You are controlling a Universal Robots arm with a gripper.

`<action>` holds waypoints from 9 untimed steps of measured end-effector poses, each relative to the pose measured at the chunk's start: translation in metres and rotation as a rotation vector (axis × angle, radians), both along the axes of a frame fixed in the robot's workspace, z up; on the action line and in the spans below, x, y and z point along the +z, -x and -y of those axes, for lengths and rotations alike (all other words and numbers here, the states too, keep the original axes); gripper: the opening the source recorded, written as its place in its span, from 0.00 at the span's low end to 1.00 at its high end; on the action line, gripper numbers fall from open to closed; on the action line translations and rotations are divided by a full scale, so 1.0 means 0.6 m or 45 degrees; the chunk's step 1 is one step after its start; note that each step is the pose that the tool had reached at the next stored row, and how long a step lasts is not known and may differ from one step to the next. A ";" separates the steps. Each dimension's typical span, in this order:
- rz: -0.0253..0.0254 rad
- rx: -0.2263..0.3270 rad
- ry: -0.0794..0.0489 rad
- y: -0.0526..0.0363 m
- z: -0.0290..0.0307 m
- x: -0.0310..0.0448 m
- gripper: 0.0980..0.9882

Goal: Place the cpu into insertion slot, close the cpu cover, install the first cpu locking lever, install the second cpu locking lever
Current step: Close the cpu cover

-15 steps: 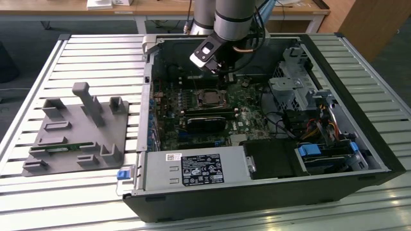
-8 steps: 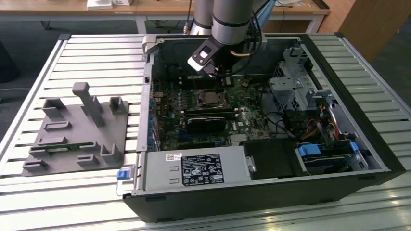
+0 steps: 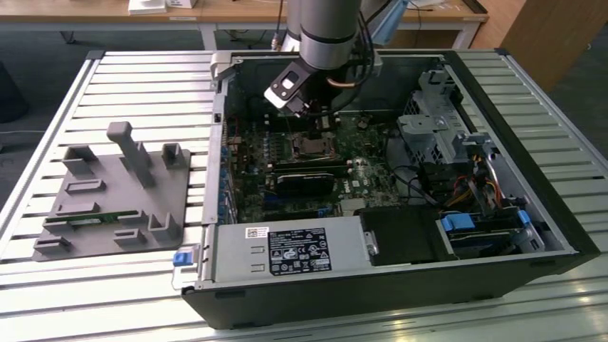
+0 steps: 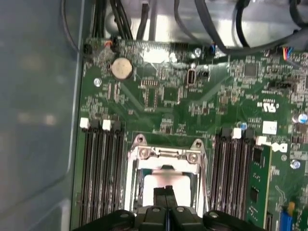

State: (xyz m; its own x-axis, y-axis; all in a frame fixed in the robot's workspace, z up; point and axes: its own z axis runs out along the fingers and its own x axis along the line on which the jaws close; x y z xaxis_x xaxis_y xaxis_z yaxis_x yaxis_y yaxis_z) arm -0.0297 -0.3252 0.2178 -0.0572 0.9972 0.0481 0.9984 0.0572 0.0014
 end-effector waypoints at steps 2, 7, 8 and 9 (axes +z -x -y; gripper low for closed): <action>-0.0001 0.000 0.000 0.001 0.0001 -0.002 0.01; -0.0001 0.000 0.000 0.014 0.0001 -0.005 0.01; 0.0000 0.000 0.000 0.017 0.0000 -0.005 0.01; 0.0000 0.001 0.000 0.020 0.0000 -0.005 0.01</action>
State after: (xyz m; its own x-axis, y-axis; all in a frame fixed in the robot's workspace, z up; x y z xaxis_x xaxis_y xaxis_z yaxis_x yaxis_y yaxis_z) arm -0.0418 -0.3252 0.2146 -0.0578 0.9972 0.0480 0.9983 0.0578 0.0014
